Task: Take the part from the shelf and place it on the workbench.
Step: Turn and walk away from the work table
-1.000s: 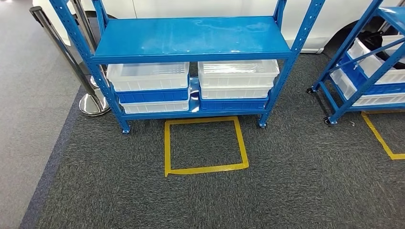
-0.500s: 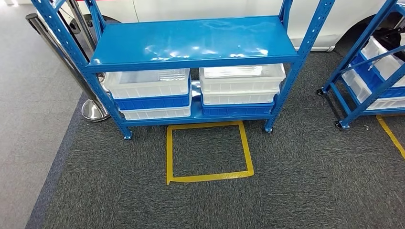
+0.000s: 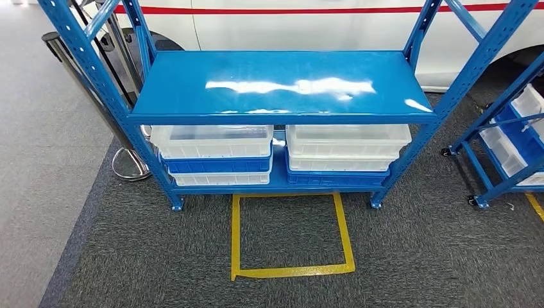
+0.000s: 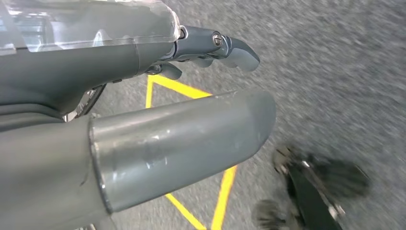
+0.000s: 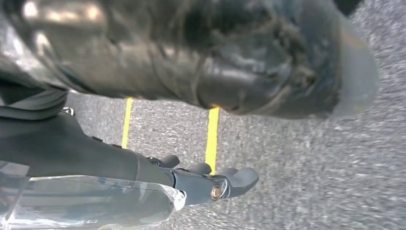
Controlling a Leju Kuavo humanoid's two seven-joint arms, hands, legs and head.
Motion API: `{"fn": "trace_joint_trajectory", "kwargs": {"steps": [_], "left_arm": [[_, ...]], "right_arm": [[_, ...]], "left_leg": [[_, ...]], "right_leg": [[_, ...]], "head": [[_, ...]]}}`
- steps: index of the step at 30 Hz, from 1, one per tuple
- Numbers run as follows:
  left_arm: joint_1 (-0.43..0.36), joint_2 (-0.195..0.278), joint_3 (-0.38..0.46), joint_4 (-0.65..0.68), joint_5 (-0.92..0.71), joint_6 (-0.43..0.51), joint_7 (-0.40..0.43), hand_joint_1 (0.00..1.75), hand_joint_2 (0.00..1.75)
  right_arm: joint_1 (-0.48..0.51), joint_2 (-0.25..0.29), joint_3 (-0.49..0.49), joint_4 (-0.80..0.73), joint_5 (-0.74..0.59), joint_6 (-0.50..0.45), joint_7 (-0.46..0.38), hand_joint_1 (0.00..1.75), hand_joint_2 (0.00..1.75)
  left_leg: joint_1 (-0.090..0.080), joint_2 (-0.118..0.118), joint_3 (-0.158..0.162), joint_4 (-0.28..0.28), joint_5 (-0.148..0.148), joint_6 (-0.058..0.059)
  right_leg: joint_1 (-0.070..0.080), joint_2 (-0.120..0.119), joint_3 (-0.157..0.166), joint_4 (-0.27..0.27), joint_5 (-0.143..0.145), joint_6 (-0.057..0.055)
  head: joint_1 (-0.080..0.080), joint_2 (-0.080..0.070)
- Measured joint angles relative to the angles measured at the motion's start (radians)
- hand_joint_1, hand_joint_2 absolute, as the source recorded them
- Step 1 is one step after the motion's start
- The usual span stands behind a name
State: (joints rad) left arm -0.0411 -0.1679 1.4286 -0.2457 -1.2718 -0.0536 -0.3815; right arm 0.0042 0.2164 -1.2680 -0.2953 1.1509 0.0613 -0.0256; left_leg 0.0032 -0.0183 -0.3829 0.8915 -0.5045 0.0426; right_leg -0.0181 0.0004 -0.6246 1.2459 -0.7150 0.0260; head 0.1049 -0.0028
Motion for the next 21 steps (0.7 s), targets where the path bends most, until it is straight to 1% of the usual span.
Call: {"fn": "trace_joint_trajectory", "kwargs": {"steps": [1, 2, 3, 4, 5, 6, 7, 8, 9, 10, 11, 12, 13, 14, 15, 16, 17, 18, 19, 20, 21], "left_arm": [[0.002, 0.000, 0.000, 0.000, 0.000, 0.000, 0.001, 0.00, 0.00], [0.005, -0.001, 0.000, 0.000, 0.000, -0.001, 0.002, 0.00, 0.00], [0.006, -0.001, 0.000, 0.000, 0.000, -0.001, 0.004, 0.00, 0.00], [0.006, -0.002, 0.000, 0.000, 0.000, 0.000, 0.006, 0.00, 0.00], [0.003, -0.003, 0.001, 0.000, -0.001, 0.003, 0.010, 0.00, 0.00], [-0.004, -0.004, 0.001, -0.001, -0.001, 0.006, 0.013, 0.00, 0.00], [-0.012, -0.005, 0.000, -0.001, -0.002, 0.009, 0.015, 0.00, 0.00], [-0.020, -0.005, 0.000, -0.001, -0.002, 0.012, 0.017, 0.00, 0.00], [-0.026, -0.006, 0.000, -0.001, -0.002, 0.013, 0.017, 0.00, 0.00], [-0.030, -0.007, 0.000, -0.002, -0.002, 0.013, 0.016, 0.00, 0.00], [-0.030, -0.007, 0.000, -0.002, -0.002, 0.013, 0.016, 0.00, 0.00], [-0.029, -0.008, 0.000, -0.002, -0.002, 0.013, 0.016, 0.00, 0.00], [-0.027, -0.008, 0.000, -0.002, -0.002, 0.013, 0.016, 0.00, 0.00], [-0.024, -0.008, 0.000, -0.002, -0.002, 0.014, 0.017, 0.00, 0.00], [-0.022, -0.008, 0.000, -0.003, -0.002, 0.015, 0.017, 0.00, 0.00], [-0.020, -0.007, 0.000, -0.004, -0.002, 0.016, 0.017, 0.00, 0.00], [-0.018, -0.007, 0.000, -0.005, -0.001, 0.016, 0.017, 0.00, 0.00], [-0.015, -0.006, 0.000, -0.005, -0.001, 0.016, 0.017, 0.00, 0.00], [-0.014, -0.006, 0.000, -0.005, -0.001, 0.016, 0.017, 0.00, 0.00], [-0.013, -0.006, 0.000, -0.005, -0.001, 0.017, 0.017, 0.00, 0.00], [-0.013, -0.006, 0.000, -0.006, 0.000, 0.018, 0.018, 0.00, 0.00]], "right_arm": [[0.005, 0.000, -0.001, 0.000, 0.001, 0.000, 0.000, 0.00, 0.00], [0.011, 0.000, -0.002, 0.000, 0.003, 0.001, -0.001, 0.00, 0.00], [0.017, 0.000, -0.004, 0.000, 0.004, 0.003, -0.002, 0.00, 0.00], [0.020, 0.000, -0.007, 0.000, 0.007, 0.005, -0.005, 0.00, 0.00], [0.018, 0.000, -0.009, 0.000, 0.010, 0.006, -0.010, 0.00, 0.00], [0.011, 0.000, -0.010, 0.000, 0.012, 0.008, -0.013, 0.00, 0.00], [0.003, 0.000, -0.011, 0.000, 0.013, 0.009, -0.016, 0.00, 0.00], [-0.005, 0.000, -0.012, 0.000, 0.012, 0.011, -0.018, 0.00, 0.00], [-0.010, 0.000, -0.013, -0.001, 0.010, 0.012, -0.018, 0.00, 0.00], [-0.014, 0.000, -0.015, -0.002, 0.007, 0.014, -0.018, 0.00, 0.00], [-0.016, 0.000, -0.016, -0.002, 0.005, 0.015, -0.018, 0.00, 0.00], [-0.016, 0.000, -0.017, -0.003, 0.003, 0.016, -0.017, 0.00, 0.00], [-0.015, 0.000, -0.017, -0.003, 0.003, 0.016, -0.017, 0.00, 0.00], [-0.014, 0.001, -0.018, -0.002, 0.003, 0.017, -0.016, 0.00, 0.00], [-0.013, 0.001, -0.018, -0.002, 0.003, 0.017, -0.016, 0.00, 0.00], [-0.012, 0.002, -0.018, -0.002, 0.003, 0.017, -0.016, 0.00, 0.00], [-0.012, 0.003, -0.018, -0.002, 0.003, 0.017, -0.016, 0.00, 0.00], [-0.013, 0.003, -0.019, -0.002, 0.003, 0.017, -0.016, 0.00, 0.00], [-0.014, 0.003, -0.019, -0.002, 0.003, 0.017, -0.016, 0.00, 0.00], [-0.015, 0.003, -0.020, -0.002, 0.003, 0.017, -0.016, 0.00, 0.00], [-0.015, 0.003, -0.021, -0.002, 0.003, 0.017, -0.016, 0.00, 0.00]], "left_leg": [[0.001, -0.003, 0.035, -0.007, -0.022, -0.004], [0.002, -0.004, 0.064, -0.010, -0.045, -0.009], [0.001, -0.005, 0.091, -0.004, -0.071, -0.014], [0.000, -0.006, 0.111, 0.004, -0.097, -0.021], [0.000, -0.007, 0.128, 0.011, -0.120, -0.028], [0.001, -0.007, 0.136, 0.026, -0.132, -0.035], [0.002, -0.007, 0.125, 0.056, -0.126, -0.042], [0.005, -0.005, 0.098, 0.112, -0.108, -0.048], [0.006, -0.002, 0.054, 0.187, -0.088, -0.052], [0.008, 0.001, 0.004, 0.266, -0.080, -0.057], [0.010, 0.004, -0.042, 0.328, -0.098, -0.062], [0.011, 0.006, -0.081, 0.366, -0.138, -0.066], [0.012, 0.007, -0.113, 0.383, -0.182, -0.070], [0.013, 0.008, -0.138, 0.383, -0.216, -0.071], [0.014, 0.008, -0.156, 0.364, -0.226, -0.071], [0.015, 0.007, -0.166, 0.328, -0.201, -0.070], [0.016, -0.001, -0.170, 0.274, -0.141, -0.069], [0.016, -0.018, -0.174, 0.223, -0.078, -0.067], [0.016, -0.033, -0.177, 0.182, -0.032, -0.063], [0.015, -0.047, -0.179, 0.158, 0.001, -0.058], [0.013, -0.052, -0.182, 0.154, 0.006, -0.052]], "right_leg": [[-0.002, 0.000, -0.027, -0.041, 0.015, 0.002], [-0.003, -0.001, -0.048, -0.096, 0.092, 0.002], [-0.004, -0.003, -0.067, -0.148, 0.198, 0.000], [-0.003, -0.004, -0.078, -0.177, 0.289, -0.006], [0.001, -0.004, -0.085, -0.186, 0.349, -0.015], [0.005, -0.003, -0.087, -0.177, 0.360, -0.026], [0.008, 0.001, -0.085, -0.163, 0.343, -0.037], [0.009, 0.003, -0.080, -0.162, 0.331, -0.046], [0.008, 0.007, -0.071, -0.168, 0.321, -0.054], [0.005, 0.011, -0.058, -0.175, 0.312, -0.059], [0.004, 0.015, -0.043, -0.182, 0.303, -0.063], [0.004, 0.022, -0.027, -0.187, 0.293, -0.064], [0.003, 0.029, -0.013, -0.189, 0.282, -0.063], [0.003, 0.038, 0.002, -0.190, 0.271, -0.062], [0.002, 0.047, 0.016, -0.190, 0.261, -0.059], [0.001, 0.057, 0.030, -0.190, 0.251, -0.056], [-0.001, 0.066, 0.042, -0.190, 0.242, -0.052], [-0.002, 0.076, 0.051, -0.189, 0.235, -0.048], [-0.003, 0.085, 0.056, -0.188, 0.230, -0.043], [-0.004, 0.095, 0.056, -0.187, 0.226, -0.036], [-0.005, 0.103, 0.054, -0.188, 0.224, -0.029]], "head": [[0.000, 0.000], [0.000, 0.000], [0.000, 0.000], [-0.001, 0.000], [-0.002, 0.000], [-0.002, 0.000], [-0.003, 0.000], [-0.003, 0.000], [-0.003, 0.000], [-0.003, 0.000], [-0.004, 0.000], [-0.004, 0.000], [-0.004, 0.000], [-0.004, 0.000], [-0.004, 0.000], [-0.004, 0.000], [-0.004, 0.000], [-0.003, 0.000], [-0.003, 0.000], [-0.003, 0.000], [-0.003, 0.000]]}}
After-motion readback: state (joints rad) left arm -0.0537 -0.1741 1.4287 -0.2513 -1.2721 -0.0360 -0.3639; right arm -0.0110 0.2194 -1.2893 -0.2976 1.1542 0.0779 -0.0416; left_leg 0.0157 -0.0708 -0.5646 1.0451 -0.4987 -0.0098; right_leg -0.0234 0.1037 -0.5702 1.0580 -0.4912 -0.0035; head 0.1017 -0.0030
